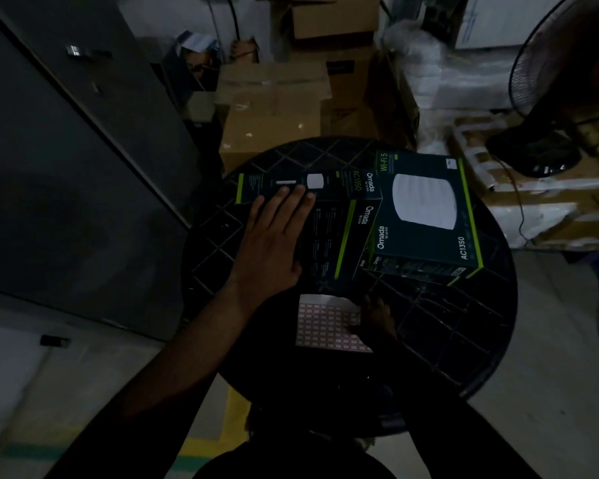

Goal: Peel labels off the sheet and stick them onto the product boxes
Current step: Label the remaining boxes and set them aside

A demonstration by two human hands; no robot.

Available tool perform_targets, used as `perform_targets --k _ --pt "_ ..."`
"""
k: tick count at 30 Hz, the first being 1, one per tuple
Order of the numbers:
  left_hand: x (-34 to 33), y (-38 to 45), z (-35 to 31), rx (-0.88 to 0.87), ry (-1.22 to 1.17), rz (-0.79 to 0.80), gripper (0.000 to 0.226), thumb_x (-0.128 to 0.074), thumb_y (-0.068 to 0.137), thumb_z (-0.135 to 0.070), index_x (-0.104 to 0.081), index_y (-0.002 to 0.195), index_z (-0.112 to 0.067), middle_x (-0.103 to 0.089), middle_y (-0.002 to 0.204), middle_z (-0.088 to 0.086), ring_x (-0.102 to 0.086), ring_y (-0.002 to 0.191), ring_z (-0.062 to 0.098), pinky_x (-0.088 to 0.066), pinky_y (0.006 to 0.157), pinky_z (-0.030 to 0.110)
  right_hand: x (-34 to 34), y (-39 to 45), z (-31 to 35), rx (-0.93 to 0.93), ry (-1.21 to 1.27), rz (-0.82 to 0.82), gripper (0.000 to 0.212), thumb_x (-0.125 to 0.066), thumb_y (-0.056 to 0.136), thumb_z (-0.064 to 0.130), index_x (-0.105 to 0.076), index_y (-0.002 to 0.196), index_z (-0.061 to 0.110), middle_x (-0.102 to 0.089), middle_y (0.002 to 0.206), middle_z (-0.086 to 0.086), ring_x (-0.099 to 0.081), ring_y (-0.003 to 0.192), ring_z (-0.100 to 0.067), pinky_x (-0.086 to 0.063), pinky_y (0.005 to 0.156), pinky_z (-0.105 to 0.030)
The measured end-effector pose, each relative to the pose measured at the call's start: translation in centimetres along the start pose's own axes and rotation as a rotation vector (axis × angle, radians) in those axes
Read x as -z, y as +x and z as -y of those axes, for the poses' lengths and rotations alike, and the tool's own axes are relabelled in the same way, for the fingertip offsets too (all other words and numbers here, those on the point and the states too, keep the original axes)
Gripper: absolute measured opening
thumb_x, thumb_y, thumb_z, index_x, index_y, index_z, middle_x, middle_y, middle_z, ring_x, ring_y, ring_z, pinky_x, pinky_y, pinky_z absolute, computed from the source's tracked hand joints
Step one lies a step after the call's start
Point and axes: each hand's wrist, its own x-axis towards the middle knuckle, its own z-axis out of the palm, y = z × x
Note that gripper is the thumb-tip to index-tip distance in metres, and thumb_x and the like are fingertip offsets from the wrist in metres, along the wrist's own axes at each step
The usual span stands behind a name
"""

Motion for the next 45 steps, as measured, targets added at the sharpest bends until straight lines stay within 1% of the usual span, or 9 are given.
perform_targets --k 6,9,15,18,22,27,32,37,45 --pt "0.6 0.2 0.6 -0.015 -0.116 0.012 0.111 -0.075 0.064 -0.04 -0.016 0.156 -0.022 -0.015 0.163 -0.001 -0.012 0.15 0.022 -0.01 0.121 0.049 0.3 -0.7 -0.6 0.0 0.049 -0.028 0.05 -0.075 0.083 0.038 -0.061 0.13 0.029 -0.044 0.141 -0.004 -0.036 0.134 -0.03 -0.028 0.114 -0.053" --pt "1.0 0.1 0.9 -0.03 -0.191 0.038 0.104 -0.076 0.067 -0.039 -0.019 0.154 -0.034 -0.012 0.164 -0.001 -0.007 0.15 0.024 -0.007 0.121 0.05 1.2 -0.6 -0.3 0.097 0.205 0.047 0.032 -0.074 0.083 0.029 -0.06 0.112 0.027 -0.065 0.118 -0.004 -0.06 0.115 -0.028 -0.045 0.102 -0.042" --pt "2.1 1.1 1.3 -0.013 -0.42 0.091 0.027 -0.067 0.085 -0.047 -0.065 0.109 -0.035 -0.013 0.164 0.0 -0.001 0.15 0.024 -0.007 0.119 0.055 6.7 -3.0 3.0 0.382 0.681 0.11 0.022 -0.077 0.082 0.011 -0.072 0.102 0.017 -0.073 0.101 -0.002 -0.068 0.095 -0.013 -0.05 0.082 -0.025" --pt "3.2 1.6 1.2 0.041 -0.506 0.19 0.016 -0.067 0.085 -0.049 -0.072 0.09 -0.035 -0.006 0.165 -0.003 0.006 0.149 0.018 -0.001 0.121 0.049 10.4 -4.9 5.1 0.479 0.82 0.098 0.025 -0.075 0.083 -0.003 -0.071 0.104 0.009 -0.072 0.098 -0.003 -0.068 0.089 -0.015 -0.053 0.078 -0.027" --pt "4.1 1.6 1.2 -0.004 -0.446 0.319 0.025 -0.073 0.078 -0.054 -0.073 0.099 -0.04 0.009 0.165 -0.003 0.017 0.149 0.017 0.013 0.117 0.043 15.4 -7.5 7.6 0.6 0.874 0.052 0.034 -0.079 0.08 0.002 -0.066 0.109 0.012 -0.069 0.091 0.003 -0.065 0.082 -0.013 -0.053 0.072 -0.029" --pt "5.2 1.7 1.5 -0.001 -0.508 0.395 0.029 -0.073 0.077 -0.055 -0.066 0.104 -0.048 0.01 0.164 -0.004 0.017 0.149 0.018 0.006 0.12 0.049 20.3 -9.5 9.1 0.707 0.819 0.078 0.049 -0.078 0.082 0.006 -0.056 0.124 0.017 -0.064 0.095 -0.02 -0.063 0.081 -0.02 -0.054 0.069 -0.032" --pt "5.2 2.1 1.8 -0.024 -0.503 0.412 0.038 -0.071 0.078 -0.056 -0.057 0.113 -0.05 0.011 0.164 -0.003 0.018 0.149 0.017 0.003 0.117 0.049 22.6 -10.3 9.9 0.732 0.797 0.176 0.058 -0.07 0.086 -0.006 -0.049 0.136 0.014 -0.071 0.1 -0.006 -0.07 0.09 -0.026 -0.059 0.075 -0.035" --pt "5.8 2.4 2.0 -0.012 -0.523 0.45 0.041 -0.072 0.08 -0.053 -0.061 0.119 -0.043 0.01 0.164 -0.005 0.015 0.149 0.018 0.001 0.12 0.048 23.3 -10.4 10.0 0.74 0.854 0.23 0.062 -0.067 0.088 -0.007 -0.046 0.141 0.016 -0.071 0.107 -0.018 -0.069 0.099 -0.037 -0.058 0.084 -0.046" --pt "5.3 2.5 2.5 0.042 -0.677 0.357 0.01 -0.076 0.079 -0.043 -0.068 0.078 -0.038 -0.004 0.164 -0.01 0.006 0.151 0.018 -0.007 0.119 0.054 22.8 -9.2 10.8 0.676 0.856 -0.13 0.066 -0.078 0.082 0.004 -0.048 0.138 0.021 -0.068 0.113 -0.004 -0.068 0.1 -0.02 -0.058 0.086 -0.041"
